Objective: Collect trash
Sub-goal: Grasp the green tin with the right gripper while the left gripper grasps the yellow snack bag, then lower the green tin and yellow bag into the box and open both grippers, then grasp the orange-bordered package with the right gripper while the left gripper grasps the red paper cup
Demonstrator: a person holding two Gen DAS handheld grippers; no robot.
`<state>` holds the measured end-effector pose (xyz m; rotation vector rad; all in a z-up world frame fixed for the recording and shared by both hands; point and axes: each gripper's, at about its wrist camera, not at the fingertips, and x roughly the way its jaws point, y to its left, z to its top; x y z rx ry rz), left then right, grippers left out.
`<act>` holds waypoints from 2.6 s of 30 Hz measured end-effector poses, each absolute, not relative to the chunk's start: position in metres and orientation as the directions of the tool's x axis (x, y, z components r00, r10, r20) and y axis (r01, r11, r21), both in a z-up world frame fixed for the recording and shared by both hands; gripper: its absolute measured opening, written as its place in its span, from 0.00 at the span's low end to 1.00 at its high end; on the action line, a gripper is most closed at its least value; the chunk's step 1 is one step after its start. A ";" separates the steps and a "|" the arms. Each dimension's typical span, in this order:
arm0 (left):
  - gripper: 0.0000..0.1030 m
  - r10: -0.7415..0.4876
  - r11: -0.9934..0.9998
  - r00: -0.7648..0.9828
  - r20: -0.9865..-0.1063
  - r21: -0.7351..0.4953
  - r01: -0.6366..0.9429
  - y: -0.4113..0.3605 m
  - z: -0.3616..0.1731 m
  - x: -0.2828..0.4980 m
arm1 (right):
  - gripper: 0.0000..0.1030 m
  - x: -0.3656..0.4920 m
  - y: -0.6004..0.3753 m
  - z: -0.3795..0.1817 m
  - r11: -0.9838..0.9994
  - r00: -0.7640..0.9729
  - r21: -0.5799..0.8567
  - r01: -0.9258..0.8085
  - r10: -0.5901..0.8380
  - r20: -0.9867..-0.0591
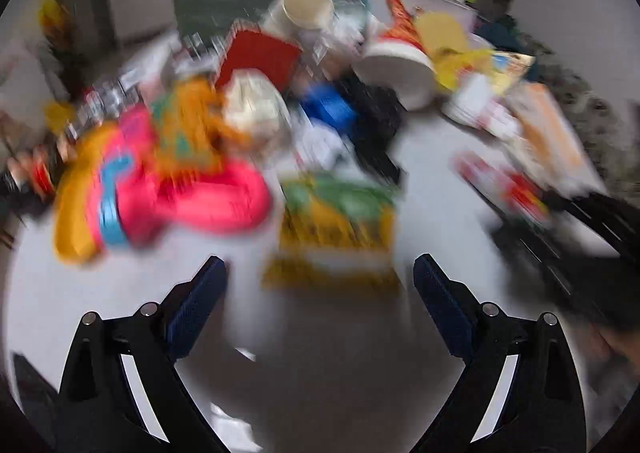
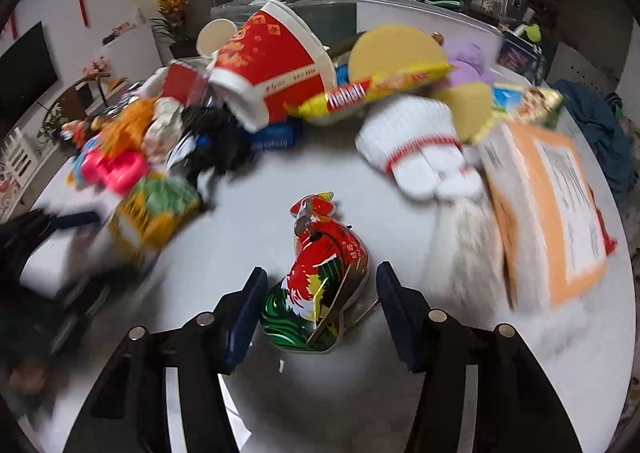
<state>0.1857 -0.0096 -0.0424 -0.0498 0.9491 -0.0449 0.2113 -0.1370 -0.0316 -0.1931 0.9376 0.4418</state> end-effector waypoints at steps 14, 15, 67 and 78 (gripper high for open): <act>0.50 -0.035 0.995 0.660 -0.750 0.034 0.091 -0.042 -0.011 0.089 | 0.54 0.118 -0.162 -0.008 0.878 0.533 0.146 -0.456 0.401 -0.745; 0.50 -0.036 0.994 0.677 -0.735 0.045 0.102 -0.044 -0.006 0.070 | 0.54 0.101 -0.161 0.000 0.872 0.544 0.141 -0.469 0.411 -0.732; 0.88 -0.313 0.940 0.641 -0.700 -0.130 0.317 -0.029 0.006 -0.032 | 0.81 0.327 -0.231 -0.020 0.926 0.559 -0.076 -0.371 0.158 -0.814; 0.88 -0.181 0.977 0.676 -0.714 -0.055 0.204 -0.036 0.009 0.123 | 0.56 0.212 -0.280 0.024 0.864 0.602 0.294 -0.409 0.497 -0.625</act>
